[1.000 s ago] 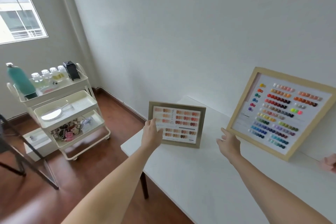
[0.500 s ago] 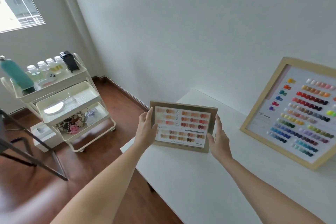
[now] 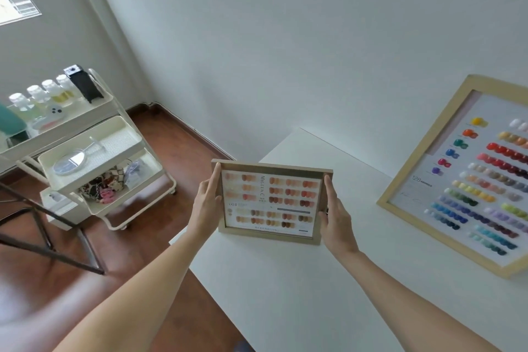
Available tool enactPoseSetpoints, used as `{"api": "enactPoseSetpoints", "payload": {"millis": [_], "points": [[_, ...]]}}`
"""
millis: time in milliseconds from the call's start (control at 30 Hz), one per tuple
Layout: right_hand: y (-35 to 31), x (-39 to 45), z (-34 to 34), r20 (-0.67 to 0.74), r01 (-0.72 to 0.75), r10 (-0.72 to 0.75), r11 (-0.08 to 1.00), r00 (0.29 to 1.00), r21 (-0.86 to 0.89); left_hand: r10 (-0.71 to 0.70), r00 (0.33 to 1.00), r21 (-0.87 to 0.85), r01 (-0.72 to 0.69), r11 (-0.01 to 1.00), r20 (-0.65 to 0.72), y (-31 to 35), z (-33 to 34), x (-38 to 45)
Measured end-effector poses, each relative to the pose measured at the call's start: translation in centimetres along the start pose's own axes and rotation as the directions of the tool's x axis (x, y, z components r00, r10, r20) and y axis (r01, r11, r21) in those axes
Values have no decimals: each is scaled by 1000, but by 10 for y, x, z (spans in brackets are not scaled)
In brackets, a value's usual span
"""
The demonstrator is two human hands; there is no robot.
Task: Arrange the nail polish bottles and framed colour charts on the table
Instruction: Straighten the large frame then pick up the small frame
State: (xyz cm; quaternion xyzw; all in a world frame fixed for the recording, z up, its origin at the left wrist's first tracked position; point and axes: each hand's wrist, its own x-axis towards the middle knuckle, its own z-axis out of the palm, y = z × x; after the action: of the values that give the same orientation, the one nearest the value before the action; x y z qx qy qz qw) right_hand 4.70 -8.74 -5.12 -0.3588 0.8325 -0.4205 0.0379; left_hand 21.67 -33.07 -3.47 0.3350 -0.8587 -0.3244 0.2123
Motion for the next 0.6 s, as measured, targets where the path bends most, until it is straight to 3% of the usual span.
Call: {"api": "enactPoseSetpoints", "payload": {"millis": [233,600], "points": [[13,14,-3,-50,-4,3,1000,999,-22,106,994,1,-106,994,-35,-9,10,29],[37,73,-31,-257,-160,138,985,957,-66,263,959,-48,-260,965,102,36,53,152]]}}
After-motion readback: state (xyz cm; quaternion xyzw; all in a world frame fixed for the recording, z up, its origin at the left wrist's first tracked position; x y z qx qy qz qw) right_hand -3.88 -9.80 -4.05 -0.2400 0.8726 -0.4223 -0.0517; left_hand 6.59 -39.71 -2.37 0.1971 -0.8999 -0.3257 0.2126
